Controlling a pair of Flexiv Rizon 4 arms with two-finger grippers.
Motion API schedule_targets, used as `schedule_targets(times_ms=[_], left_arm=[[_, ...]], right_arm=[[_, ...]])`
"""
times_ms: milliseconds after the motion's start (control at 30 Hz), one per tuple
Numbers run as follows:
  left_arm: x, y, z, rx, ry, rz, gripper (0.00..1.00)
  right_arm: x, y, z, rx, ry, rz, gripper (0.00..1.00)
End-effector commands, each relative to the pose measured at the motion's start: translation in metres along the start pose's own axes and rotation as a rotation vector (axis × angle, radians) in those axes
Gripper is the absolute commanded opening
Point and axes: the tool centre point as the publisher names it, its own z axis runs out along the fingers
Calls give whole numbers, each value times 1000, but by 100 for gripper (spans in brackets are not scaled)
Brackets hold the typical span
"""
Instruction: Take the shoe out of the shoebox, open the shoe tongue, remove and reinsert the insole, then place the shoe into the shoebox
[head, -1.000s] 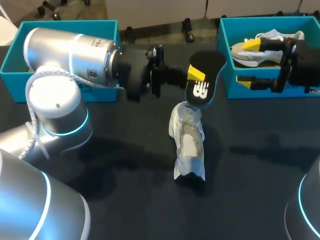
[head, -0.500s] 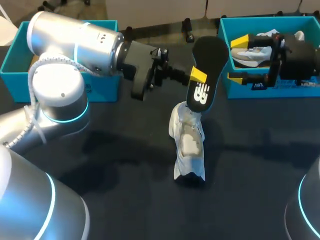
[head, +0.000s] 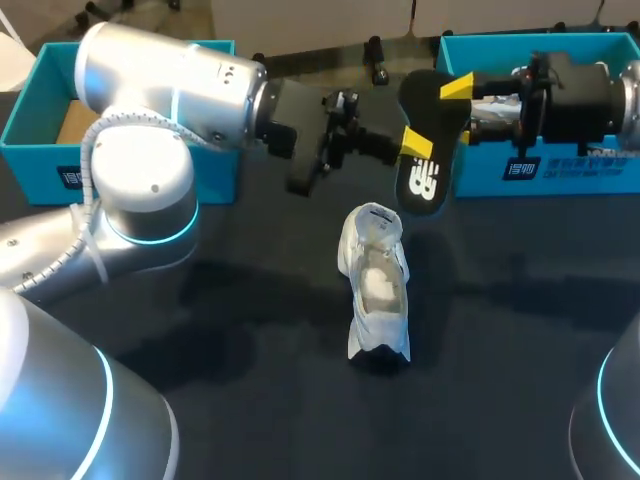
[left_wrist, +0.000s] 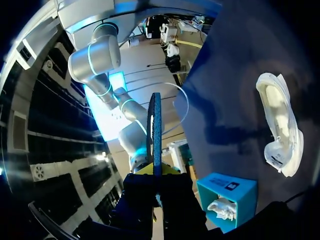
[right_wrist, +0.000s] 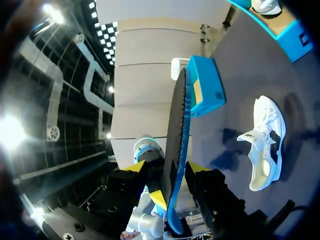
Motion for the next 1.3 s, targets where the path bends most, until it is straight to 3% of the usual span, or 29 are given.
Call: schedule_targets(times_ms=[33,233,500,533,600,1000,1033,1100,1133,1300], left_arm=[[1,0,4,-15,8,11,0],[0,-2,4,-17,6,10,0],[2,-6,0,-16,8,5,0],[2,-6,-1,-16,9,4,0],[2,-8,-2,-18,9,3,0],[4,-12,-4,-31,13,-10,0],[4,-12,-4,-36,14,-12,9],[3,-12,-4,-43,22,-21,64],[3,-13,-5,-49,28,-25,98],[9,-19,-12,-27,92,-96,100]], right_arm=[[-2,3,9,-2,14,4,45],[-4,3,14,-15,22,7,42],[-5,3,15,-31,17,15,28],[-6,3,15,-34,17,16,25],[-6,3,16,-37,19,16,0],[-8,5,20,-30,25,15,0],[-8,6,20,-31,26,15,0],[-9,6,20,-30,25,14,0],[-9,6,21,-29,24,14,0],[-14,6,21,-21,28,19,0]])
